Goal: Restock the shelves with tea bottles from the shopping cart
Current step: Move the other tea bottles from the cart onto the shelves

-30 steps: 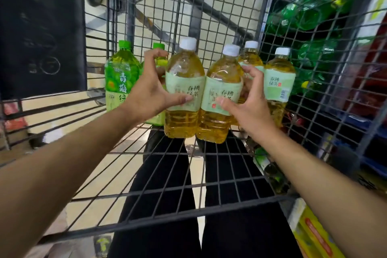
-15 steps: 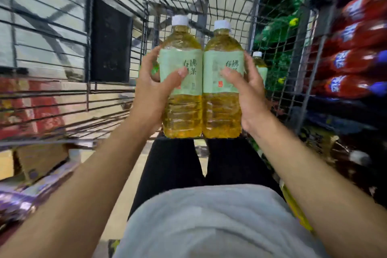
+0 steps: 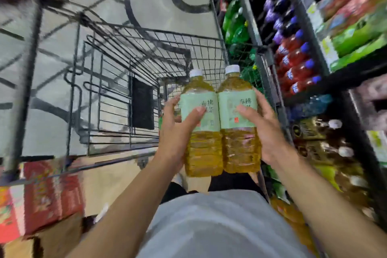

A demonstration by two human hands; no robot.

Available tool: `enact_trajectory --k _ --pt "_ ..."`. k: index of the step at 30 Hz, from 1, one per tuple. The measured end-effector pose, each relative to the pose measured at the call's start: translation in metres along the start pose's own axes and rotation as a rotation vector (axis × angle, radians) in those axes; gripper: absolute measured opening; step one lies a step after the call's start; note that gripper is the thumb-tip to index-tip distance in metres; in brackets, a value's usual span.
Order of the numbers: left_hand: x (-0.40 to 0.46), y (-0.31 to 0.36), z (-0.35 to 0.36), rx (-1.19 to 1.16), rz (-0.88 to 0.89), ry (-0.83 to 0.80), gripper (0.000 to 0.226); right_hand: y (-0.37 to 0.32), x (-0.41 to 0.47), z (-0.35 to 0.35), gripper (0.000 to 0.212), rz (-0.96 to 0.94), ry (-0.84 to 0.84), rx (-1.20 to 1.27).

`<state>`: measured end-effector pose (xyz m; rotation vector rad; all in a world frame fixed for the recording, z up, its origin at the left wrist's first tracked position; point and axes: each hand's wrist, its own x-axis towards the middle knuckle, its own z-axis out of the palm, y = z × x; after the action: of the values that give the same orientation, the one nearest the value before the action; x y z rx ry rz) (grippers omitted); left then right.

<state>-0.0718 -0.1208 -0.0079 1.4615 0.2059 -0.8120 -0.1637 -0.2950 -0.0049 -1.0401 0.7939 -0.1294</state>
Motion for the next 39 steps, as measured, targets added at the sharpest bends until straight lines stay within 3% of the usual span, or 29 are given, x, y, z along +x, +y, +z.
enact_trajectory --k 5,13,20,24,32,39 --pt "-0.048 -0.009 -0.026 0.066 0.026 -0.194 0.058 0.049 -0.083 0.005 0.075 -0.074 0.168 0.088" --pt "-0.122 -0.043 -0.027 0.18 -0.033 -0.413 0.07 0.096 -0.205 -0.007 0.072 -0.154 0.421 0.202" --pt "-0.194 -0.079 0.013 0.235 -0.012 -0.596 0.054 0.121 -0.302 -0.045 0.061 -0.265 0.568 0.354" --pt "-0.256 -0.119 0.046 0.327 0.015 -0.694 0.059 0.146 -0.379 -0.082 0.049 -0.335 0.662 0.438" --pt "-0.402 -0.226 0.113 0.435 0.025 -0.968 0.046 0.21 -0.549 -0.173 0.063 -0.476 0.879 0.44" --pt "-0.487 -0.282 0.158 0.604 0.038 -1.138 0.067 0.248 -0.656 -0.222 0.064 -0.517 1.03 0.433"
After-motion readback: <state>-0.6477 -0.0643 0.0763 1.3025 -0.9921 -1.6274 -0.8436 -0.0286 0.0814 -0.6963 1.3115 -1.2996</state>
